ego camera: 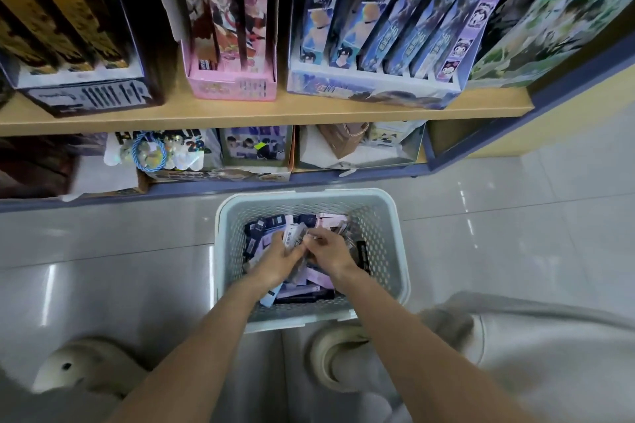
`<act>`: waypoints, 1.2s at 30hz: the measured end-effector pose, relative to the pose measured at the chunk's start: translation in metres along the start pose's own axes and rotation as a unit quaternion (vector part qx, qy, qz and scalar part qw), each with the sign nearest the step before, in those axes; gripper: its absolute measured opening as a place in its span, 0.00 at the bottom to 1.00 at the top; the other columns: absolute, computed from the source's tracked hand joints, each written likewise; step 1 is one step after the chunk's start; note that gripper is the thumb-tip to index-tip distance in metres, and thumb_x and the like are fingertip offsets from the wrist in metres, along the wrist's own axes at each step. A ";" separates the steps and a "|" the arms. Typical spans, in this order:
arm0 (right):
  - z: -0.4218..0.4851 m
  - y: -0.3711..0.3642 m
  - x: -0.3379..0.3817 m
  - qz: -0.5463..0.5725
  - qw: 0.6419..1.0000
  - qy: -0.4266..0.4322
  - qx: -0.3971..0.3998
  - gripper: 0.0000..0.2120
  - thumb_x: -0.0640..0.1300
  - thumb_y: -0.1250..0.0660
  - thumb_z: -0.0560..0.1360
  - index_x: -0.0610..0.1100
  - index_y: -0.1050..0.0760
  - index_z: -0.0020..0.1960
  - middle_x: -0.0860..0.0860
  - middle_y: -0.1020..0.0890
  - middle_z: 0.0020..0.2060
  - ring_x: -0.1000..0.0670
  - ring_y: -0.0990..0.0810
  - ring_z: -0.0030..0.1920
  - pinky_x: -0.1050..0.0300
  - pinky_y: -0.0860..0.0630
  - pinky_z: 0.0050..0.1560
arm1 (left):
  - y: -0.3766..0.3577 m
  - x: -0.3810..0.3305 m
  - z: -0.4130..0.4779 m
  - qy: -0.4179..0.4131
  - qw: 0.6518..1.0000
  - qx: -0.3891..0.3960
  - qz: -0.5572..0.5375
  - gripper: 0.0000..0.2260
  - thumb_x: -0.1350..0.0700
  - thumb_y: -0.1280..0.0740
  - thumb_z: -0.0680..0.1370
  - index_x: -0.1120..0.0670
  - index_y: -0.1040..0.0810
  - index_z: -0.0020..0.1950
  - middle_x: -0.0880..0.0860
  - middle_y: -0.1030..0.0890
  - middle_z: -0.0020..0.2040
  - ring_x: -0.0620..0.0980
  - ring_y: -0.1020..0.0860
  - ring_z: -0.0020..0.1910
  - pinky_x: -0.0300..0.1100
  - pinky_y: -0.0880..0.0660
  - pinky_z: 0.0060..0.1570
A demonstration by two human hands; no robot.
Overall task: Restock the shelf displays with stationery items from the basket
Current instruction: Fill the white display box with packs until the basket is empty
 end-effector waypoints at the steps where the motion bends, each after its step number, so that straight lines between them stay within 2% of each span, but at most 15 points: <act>1: 0.006 -0.001 -0.006 0.010 1.000 -0.010 -0.005 0.13 0.37 0.39 0.80 0.37 0.27 0.63 0.41 0.22 0.52 0.47 0.23 0.48 0.51 0.24 0.58 | 0.000 0.004 0.004 0.013 1.000 0.003 -0.002 0.23 0.50 0.40 0.81 0.62 0.42 0.69 0.49 0.26 0.31 0.42 0.28 0.25 0.38 0.31 0.27; 3: 0.015 -0.002 -0.015 0.016 0.999 -0.027 -0.012 0.13 0.34 0.39 0.79 0.34 0.27 0.63 0.42 0.22 0.49 0.50 0.25 0.43 0.59 0.25 0.48 | 0.002 0.012 0.014 0.027 1.000 -0.004 0.001 0.24 0.50 0.39 0.81 0.61 0.43 0.71 0.50 0.26 0.32 0.42 0.29 0.25 0.37 0.31 0.27; 5: 0.021 -0.002 -0.024 0.011 0.999 -0.049 -0.017 0.12 0.33 0.37 0.78 0.31 0.26 0.60 0.42 0.23 0.47 0.50 0.25 0.44 0.63 0.26 0.45 | 0.004 0.017 0.021 0.028 0.999 -0.018 0.009 0.24 0.52 0.38 0.80 0.61 0.42 0.70 0.59 0.22 0.39 0.43 0.28 0.26 0.36 0.30 0.25; 7: 0.024 0.003 -0.031 0.006 0.997 -0.067 -0.036 0.12 0.35 0.33 0.75 0.30 0.23 0.56 0.41 0.21 0.46 0.48 0.24 0.46 0.56 0.24 0.52 | 0.006 0.023 0.027 0.026 0.999 -0.031 0.017 0.23 0.53 0.36 0.79 0.62 0.40 0.69 0.67 0.23 0.51 0.48 0.24 0.33 0.38 0.26 0.26; 9: 0.025 0.011 -0.034 0.004 0.996 -0.076 -0.054 0.13 0.36 0.28 0.72 0.32 0.21 0.55 0.40 0.18 0.48 0.48 0.22 0.49 0.53 0.24 0.59 | 0.009 0.025 0.029 0.017 0.998 -0.048 0.038 0.20 0.55 0.35 0.79 0.63 0.36 0.66 0.62 0.23 0.52 0.54 0.22 0.42 0.49 0.21 0.37; 11: 0.026 0.018 -0.033 -0.032 0.996 -0.069 -0.056 0.14 0.38 0.26 0.70 0.35 0.20 0.54 0.44 0.18 0.48 0.49 0.21 0.49 0.53 0.24 0.60 | 0.015 0.023 0.027 0.006 0.995 -0.078 0.066 0.17 0.56 0.36 0.79 0.62 0.34 0.64 0.59 0.24 0.52 0.56 0.23 0.48 0.53 0.23 0.48; 14: 0.022 0.033 -0.023 -0.105 0.992 -0.032 -0.057 0.11 0.39 0.27 0.72 0.37 0.19 0.54 0.48 0.20 0.42 0.50 0.22 0.45 0.54 0.23 0.58 | 0.022 0.015 0.017 0.012 0.993 -0.105 0.061 0.09 0.57 0.39 0.81 0.58 0.36 0.58 0.57 0.27 0.44 0.52 0.27 0.38 0.48 0.26 0.37; 17: 0.017 0.047 -0.018 -0.102 0.992 -0.019 -0.077 0.11 0.39 0.29 0.74 0.37 0.20 0.55 0.46 0.19 0.39 0.50 0.24 0.38 0.57 0.24 0.46 | 0.023 0.012 0.009 0.021 0.993 -0.114 0.010 0.08 0.59 0.42 0.82 0.56 0.42 0.55 0.53 0.31 0.38 0.47 0.36 0.30 0.43 0.33 0.29; 19: 0.011 0.056 -0.013 -0.085 0.992 -0.022 -0.090 0.12 0.41 0.30 0.74 0.38 0.20 0.56 0.44 0.17 0.46 0.48 0.22 0.44 0.56 0.24 0.51 | 0.024 0.014 0.006 0.031 0.992 -0.114 -0.031 0.08 0.60 0.43 0.82 0.57 0.43 0.57 0.53 0.29 0.44 0.47 0.32 0.34 0.44 0.30 0.35; 21: 0.003 0.062 -0.004 -0.033 0.995 -0.018 -0.090 0.12 0.41 0.30 0.75 0.37 0.21 0.56 0.44 0.17 0.49 0.48 0.21 0.49 0.55 0.25 0.57 | 0.028 0.013 -0.001 0.031 0.990 -0.124 -0.060 0.14 0.60 0.42 0.82 0.61 0.42 0.64 0.56 0.27 0.56 0.53 0.25 0.48 0.46 0.26 0.45; 23: -0.011 0.059 0.008 0.056 0.997 -0.007 -0.051 0.11 0.40 0.32 0.76 0.34 0.21 0.54 0.47 0.19 0.41 0.51 0.22 0.42 0.61 0.22 0.49 | 0.028 0.006 -0.010 0.031 0.988 -0.118 -0.096 0.22 0.58 0.41 0.82 0.62 0.44 0.72 0.59 0.29 0.65 0.57 0.27 0.60 0.54 0.26 0.58; 26: -0.035 0.051 0.034 0.093 0.994 0.054 0.007 0.06 0.37 0.33 0.76 0.36 0.22 0.51 0.47 0.20 0.39 0.51 0.21 0.41 0.63 0.20 0.47 | 0.027 -0.019 -0.025 -0.016 0.985 -0.103 -0.135 0.23 0.56 0.41 0.82 0.58 0.45 0.74 0.50 0.32 0.65 0.48 0.33 0.64 0.50 0.33 0.65; 28: -0.054 0.045 0.054 0.051 0.992 0.109 0.036 0.03 0.37 0.33 0.76 0.44 0.22 0.45 0.47 0.19 0.39 0.49 0.20 0.43 0.58 0.21 0.53 | 0.029 -0.039 -0.037 -0.056 0.983 -0.111 -0.137 0.16 0.56 0.42 0.82 0.55 0.40 0.70 0.46 0.29 0.58 0.47 0.31 0.61 0.44 0.32 0.61; 31: -0.079 0.034 0.079 -0.038 0.981 0.178 0.064 0.07 0.38 0.33 0.76 0.50 0.25 0.44 0.51 0.19 0.39 0.53 0.20 0.42 0.58 0.23 0.54 | 0.034 -0.073 -0.057 -0.119 0.975 -0.131 -0.134 0.09 0.58 0.41 0.82 0.53 0.35 0.62 0.45 0.25 0.50 0.42 0.25 0.51 0.27 0.30 0.43; 36: -0.118 0.035 0.114 -0.169 0.947 0.270 0.047 0.11 0.38 0.33 0.75 0.49 0.32 0.41 0.53 0.24 0.36 0.57 0.25 0.36 0.69 0.28 0.41 | 0.032 -0.120 -0.096 -0.185 0.968 -0.112 -0.126 0.08 0.59 0.39 0.81 0.45 0.32 0.53 0.45 0.25 0.50 0.35 0.27 0.48 0.25 0.31 0.42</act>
Point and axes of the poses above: each hand's wrist, its own z-axis towards the middle knuckle, its own y-axis out of the back of the hand, x = y × z, the point moved 9 cm from there along z, towards the middle knuckle
